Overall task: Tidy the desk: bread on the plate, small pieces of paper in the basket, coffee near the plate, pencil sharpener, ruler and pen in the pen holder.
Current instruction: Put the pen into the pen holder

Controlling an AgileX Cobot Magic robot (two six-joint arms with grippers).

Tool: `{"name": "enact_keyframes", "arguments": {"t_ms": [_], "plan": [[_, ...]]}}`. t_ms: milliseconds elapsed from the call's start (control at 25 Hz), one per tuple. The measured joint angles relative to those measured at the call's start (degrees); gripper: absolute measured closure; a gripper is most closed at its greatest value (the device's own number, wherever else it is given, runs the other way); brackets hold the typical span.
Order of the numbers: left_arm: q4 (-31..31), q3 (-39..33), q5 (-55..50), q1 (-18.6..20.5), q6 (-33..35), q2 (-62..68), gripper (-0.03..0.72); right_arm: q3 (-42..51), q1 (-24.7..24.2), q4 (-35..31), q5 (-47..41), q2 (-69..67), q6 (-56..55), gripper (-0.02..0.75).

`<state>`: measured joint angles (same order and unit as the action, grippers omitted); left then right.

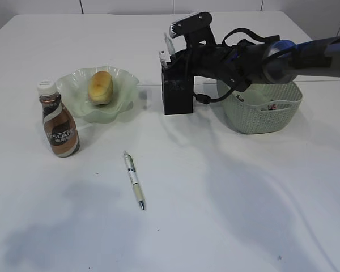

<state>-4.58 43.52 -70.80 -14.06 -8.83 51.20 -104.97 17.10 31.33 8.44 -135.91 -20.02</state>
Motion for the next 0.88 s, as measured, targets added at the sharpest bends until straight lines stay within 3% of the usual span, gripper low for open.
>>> {"name": "enact_keyframes", "arguments": {"t_ms": [120, 200, 800, 880], "plan": [[0.00, 0.00, 0.00, 0.00, 0.00, 0.00, 0.222, 0.00, 0.00, 0.00, -2.13, 0.00, 0.00, 0.471], [0.00, 0.00, 0.00, 0.00, -0.10, 0.00, 0.222, 0.00, 0.00, 0.00, -3.04, 0.00, 0.00, 0.440], [0.00, 0.00, 0.00, 0.00, -0.10, 0.00, 0.222, 0.00, -0.23, 1.53, -12.76, 5.10, -0.05, 0.424], [0.00, 0.00, 0.00, 0.00, -0.10, 0.00, 0.222, 0.00, -0.10, 0.69, -17.24, 6.62, -0.72, 0.430]]}}
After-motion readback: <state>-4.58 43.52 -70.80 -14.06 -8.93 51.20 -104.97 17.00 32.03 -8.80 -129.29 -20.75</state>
